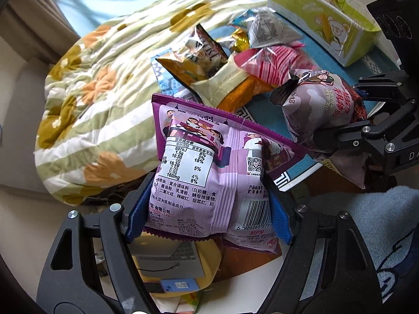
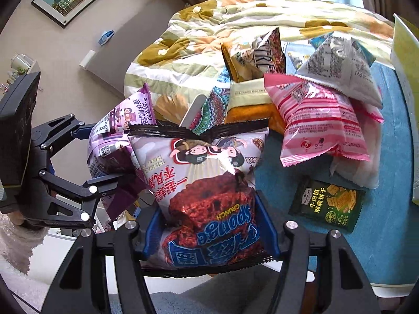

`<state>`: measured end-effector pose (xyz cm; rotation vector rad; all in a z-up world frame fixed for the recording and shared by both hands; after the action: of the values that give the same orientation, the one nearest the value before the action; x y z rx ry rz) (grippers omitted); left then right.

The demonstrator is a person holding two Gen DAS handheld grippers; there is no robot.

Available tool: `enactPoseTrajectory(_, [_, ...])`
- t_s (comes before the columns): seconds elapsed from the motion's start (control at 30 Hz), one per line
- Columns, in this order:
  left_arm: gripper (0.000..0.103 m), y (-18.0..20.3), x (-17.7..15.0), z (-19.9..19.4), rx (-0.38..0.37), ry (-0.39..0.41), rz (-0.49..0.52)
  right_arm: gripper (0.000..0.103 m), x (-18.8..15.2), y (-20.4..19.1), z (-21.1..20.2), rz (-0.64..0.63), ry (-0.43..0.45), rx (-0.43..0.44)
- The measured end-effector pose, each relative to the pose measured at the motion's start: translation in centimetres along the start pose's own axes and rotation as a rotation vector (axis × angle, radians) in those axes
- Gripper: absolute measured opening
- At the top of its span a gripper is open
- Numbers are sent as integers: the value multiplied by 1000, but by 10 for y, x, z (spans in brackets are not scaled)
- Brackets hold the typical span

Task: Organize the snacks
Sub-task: 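Carry both bags into the cardboard box and open both tools to release them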

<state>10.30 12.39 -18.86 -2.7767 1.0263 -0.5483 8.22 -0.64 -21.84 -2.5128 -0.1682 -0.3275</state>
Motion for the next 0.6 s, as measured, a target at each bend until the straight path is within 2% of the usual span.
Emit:
enactPoseTrajectory(0.1, [74, 4, 18, -17, 11, 50, 9, 59, 4, 1, -26, 6, 61, -7])
enactPoseTrajectory(0.3, [74, 21, 71, -43, -13, 143, 35, 59, 23, 15, -88, 35, 193, -67])
enactPoseTrajectory(0.6, [74, 78, 185, -64, -67, 272, 47, 59, 47, 99, -198, 139, 375, -184])
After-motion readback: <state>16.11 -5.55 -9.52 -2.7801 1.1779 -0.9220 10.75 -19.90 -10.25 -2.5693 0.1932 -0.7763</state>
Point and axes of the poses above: each gripper's, at about its wrist camera, not at the fingertips, and z roughly the way its jaws point, y to its right, x to its top, the point moved 4 cm from there along z, roughly the way its jaws point, and after that the axes turned 9 degrees about z, right-handed, at the moved point
